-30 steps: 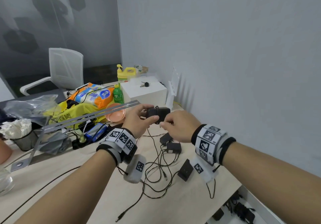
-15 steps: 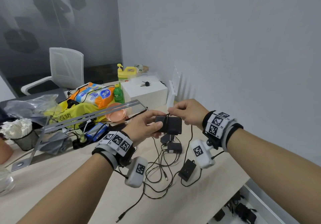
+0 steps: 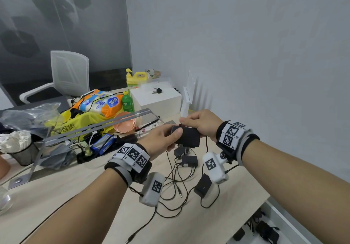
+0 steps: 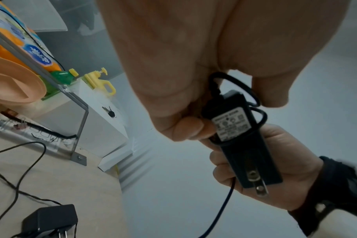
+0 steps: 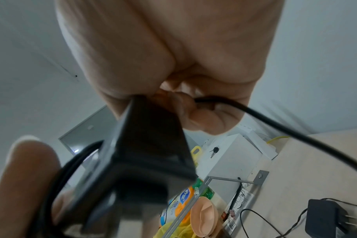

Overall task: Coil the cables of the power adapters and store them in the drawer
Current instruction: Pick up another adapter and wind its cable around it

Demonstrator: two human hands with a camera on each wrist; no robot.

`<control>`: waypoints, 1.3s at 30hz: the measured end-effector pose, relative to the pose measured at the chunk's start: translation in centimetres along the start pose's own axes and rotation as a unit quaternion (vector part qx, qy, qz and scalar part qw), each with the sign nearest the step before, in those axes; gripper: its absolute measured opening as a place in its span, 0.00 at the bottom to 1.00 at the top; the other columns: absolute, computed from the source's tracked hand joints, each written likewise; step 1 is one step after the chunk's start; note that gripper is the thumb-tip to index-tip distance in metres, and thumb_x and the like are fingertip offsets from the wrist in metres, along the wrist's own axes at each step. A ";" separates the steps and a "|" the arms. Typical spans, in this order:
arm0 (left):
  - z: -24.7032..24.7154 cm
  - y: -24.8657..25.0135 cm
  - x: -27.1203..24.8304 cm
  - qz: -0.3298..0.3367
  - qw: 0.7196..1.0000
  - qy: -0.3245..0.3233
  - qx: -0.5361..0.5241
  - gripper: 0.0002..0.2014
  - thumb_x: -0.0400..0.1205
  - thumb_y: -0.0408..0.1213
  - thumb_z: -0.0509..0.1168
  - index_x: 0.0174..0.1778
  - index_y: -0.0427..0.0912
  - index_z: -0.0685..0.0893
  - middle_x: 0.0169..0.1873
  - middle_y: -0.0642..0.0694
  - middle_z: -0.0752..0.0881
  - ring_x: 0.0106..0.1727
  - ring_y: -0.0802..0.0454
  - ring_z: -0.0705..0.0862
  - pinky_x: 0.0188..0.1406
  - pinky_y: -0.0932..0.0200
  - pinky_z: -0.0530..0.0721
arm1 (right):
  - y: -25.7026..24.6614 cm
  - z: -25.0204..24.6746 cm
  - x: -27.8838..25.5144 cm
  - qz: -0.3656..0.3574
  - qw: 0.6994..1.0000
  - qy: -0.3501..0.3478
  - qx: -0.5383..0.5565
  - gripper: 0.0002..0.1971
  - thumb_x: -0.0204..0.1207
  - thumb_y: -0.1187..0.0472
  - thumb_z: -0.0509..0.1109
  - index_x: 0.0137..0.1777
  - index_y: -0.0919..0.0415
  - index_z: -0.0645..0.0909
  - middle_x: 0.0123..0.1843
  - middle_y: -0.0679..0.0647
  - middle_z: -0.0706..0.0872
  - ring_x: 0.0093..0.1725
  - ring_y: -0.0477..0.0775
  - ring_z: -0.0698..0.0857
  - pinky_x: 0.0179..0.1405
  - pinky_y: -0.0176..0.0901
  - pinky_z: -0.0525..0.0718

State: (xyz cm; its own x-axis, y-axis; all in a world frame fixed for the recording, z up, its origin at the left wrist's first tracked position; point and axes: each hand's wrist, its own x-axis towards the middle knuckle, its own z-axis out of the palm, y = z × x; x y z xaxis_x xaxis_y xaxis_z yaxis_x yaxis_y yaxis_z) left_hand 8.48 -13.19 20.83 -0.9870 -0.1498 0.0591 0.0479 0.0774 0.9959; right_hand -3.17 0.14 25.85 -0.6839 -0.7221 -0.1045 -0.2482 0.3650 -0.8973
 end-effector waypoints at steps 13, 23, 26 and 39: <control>-0.7 0.9 0.0 -0.023 0.973 0.037 -0.225 0.13 0.78 0.38 0.63 0.54 0.34 0.81 0.44 0.38 0.83 0.38 0.51 0.80 0.36 0.61 0.82 | 1.6 0.7 0.0 0.058 0.990 -0.002 0.126 0.10 0.83 0.67 0.60 0.56 0.68 0.82 0.32 0.54 0.75 0.23 0.47 0.65 0.22 0.38 0.66; -0.6 -0.5 1.0 -0.009 0.946 0.162 -0.282 0.12 0.85 0.34 0.59 0.61 0.35 0.82 0.44 0.42 0.85 0.40 0.50 0.81 0.42 0.63 0.86 | 2.7 4.5 -0.5 0.010 0.998 0.032 -0.054 0.13 0.82 0.57 0.62 0.39 0.54 0.84 0.27 0.53 0.79 0.26 0.51 0.75 0.29 0.40 0.74; -0.8 -0.7 1.3 -0.016 0.945 0.180 -0.272 0.10 0.85 0.35 0.61 0.59 0.37 0.83 0.43 0.42 0.85 0.40 0.51 0.81 0.41 0.61 0.85 | 2.9 4.9 -0.4 0.012 0.997 0.028 -0.065 0.14 0.82 0.54 0.64 0.39 0.57 0.87 0.25 0.52 0.79 0.27 0.53 0.76 0.31 0.42 0.75; -4.5 -1.6 1.0 -0.010 0.949 0.049 0.313 0.13 0.78 0.44 0.71 0.59 0.55 0.85 0.42 0.57 0.87 0.43 0.59 0.85 0.47 0.54 0.84 | -1.7 0.2 1.2 -0.083 0.949 0.043 -0.302 0.14 0.70 0.44 0.77 0.35 0.54 0.87 0.34 0.48 0.88 0.37 0.48 0.86 0.40 0.43 0.85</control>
State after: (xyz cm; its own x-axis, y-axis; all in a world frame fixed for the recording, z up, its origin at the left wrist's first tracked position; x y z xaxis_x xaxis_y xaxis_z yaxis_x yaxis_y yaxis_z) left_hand 8.14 -17.94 19.61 -0.9663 -0.2456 0.0772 -0.1013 0.6383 0.7631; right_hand -3.47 -1.43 27.15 -0.6475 -0.7584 0.0752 -0.6878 0.5390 -0.4863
